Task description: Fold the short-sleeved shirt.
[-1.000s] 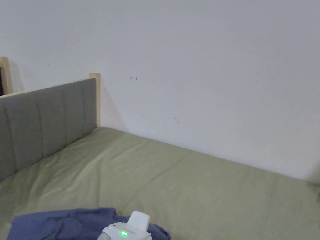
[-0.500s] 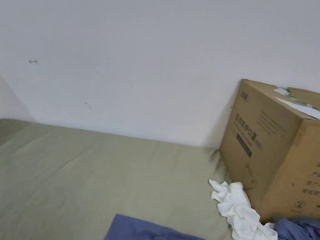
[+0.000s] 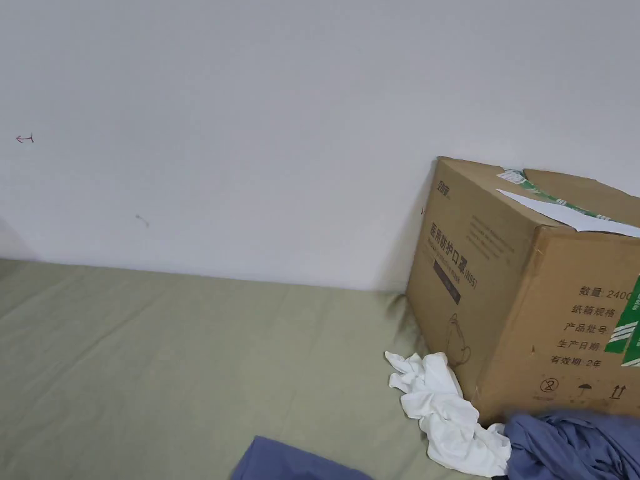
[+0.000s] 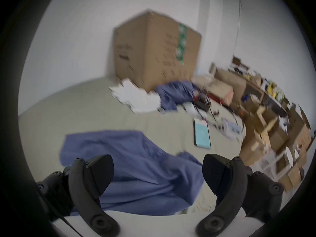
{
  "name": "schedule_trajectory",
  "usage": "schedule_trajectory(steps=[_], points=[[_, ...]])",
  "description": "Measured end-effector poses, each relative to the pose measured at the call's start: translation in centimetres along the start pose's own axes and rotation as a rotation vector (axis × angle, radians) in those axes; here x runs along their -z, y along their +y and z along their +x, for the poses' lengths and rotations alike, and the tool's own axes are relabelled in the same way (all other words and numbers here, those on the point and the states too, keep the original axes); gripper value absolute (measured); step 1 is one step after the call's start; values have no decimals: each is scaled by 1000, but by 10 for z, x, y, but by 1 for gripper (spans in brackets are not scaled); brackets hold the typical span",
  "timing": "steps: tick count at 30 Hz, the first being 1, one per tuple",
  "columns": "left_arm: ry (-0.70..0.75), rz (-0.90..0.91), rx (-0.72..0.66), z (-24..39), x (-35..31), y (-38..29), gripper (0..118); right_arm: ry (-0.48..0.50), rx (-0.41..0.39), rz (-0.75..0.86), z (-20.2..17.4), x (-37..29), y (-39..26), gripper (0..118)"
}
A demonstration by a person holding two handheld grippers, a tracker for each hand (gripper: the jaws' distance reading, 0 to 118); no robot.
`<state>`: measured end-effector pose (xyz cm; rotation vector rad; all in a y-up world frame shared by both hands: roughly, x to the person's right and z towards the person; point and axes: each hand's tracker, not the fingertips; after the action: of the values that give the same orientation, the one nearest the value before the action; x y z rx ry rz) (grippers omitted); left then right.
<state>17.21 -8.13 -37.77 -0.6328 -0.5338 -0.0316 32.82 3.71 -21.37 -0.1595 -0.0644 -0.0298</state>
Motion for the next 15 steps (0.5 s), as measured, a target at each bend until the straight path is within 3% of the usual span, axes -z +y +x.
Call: schedule_trajectory(steps=[3, 6, 11, 13, 15], points=[[77, 224, -73, -50, -87, 30, 108, 28, 2, 30, -8, -6, 6, 3], [265, 379, -88, -94, -171, 42, 109, 63, -1, 49, -19, -6, 10, 3], [549, 458, -145, -138, -283, 25, 104, 132, -6, 65, -44, -4, 15, 5], [599, 458, -166, -146, -314, 9, 86, 164, -2, 71, -54, -6, 16, 5], [630, 461, -196, -146, -336, -11, 21, 192, -2, 74, -64, -7, 16, 5]])
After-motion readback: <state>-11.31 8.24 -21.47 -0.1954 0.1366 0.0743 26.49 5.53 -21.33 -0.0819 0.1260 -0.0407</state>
